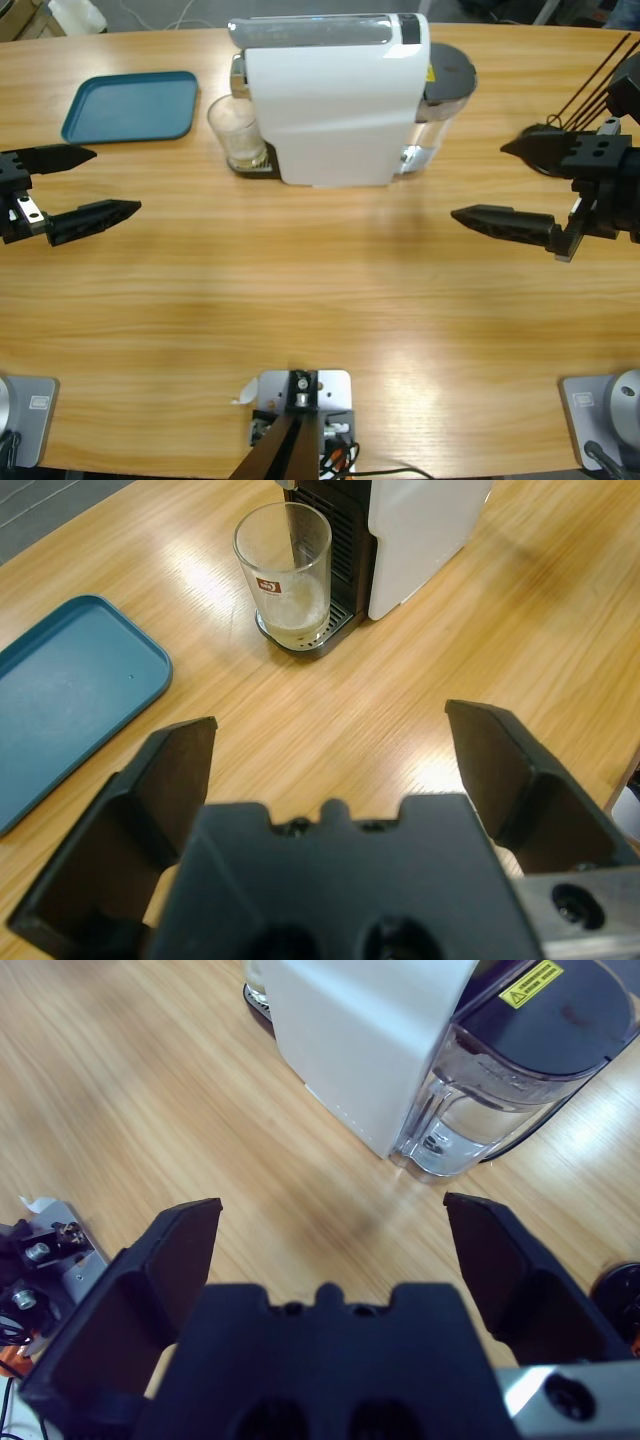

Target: Pour coffee

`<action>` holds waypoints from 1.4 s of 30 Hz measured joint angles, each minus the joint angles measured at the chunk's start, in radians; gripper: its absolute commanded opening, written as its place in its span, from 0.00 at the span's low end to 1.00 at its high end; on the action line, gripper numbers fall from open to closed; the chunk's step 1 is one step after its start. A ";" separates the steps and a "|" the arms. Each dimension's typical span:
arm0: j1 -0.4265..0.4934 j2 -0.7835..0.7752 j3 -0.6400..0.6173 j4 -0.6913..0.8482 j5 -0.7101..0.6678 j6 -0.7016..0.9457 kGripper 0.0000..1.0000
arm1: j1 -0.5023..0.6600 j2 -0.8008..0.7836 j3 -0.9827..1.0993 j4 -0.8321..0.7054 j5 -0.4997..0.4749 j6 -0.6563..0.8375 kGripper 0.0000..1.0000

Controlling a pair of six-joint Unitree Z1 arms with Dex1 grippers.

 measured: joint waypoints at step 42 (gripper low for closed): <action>0.110 0.519 -0.300 -0.001 -0.225 0.212 1.00 | 0.000 0.021 0.003 0.000 -0.081 -0.110 1.00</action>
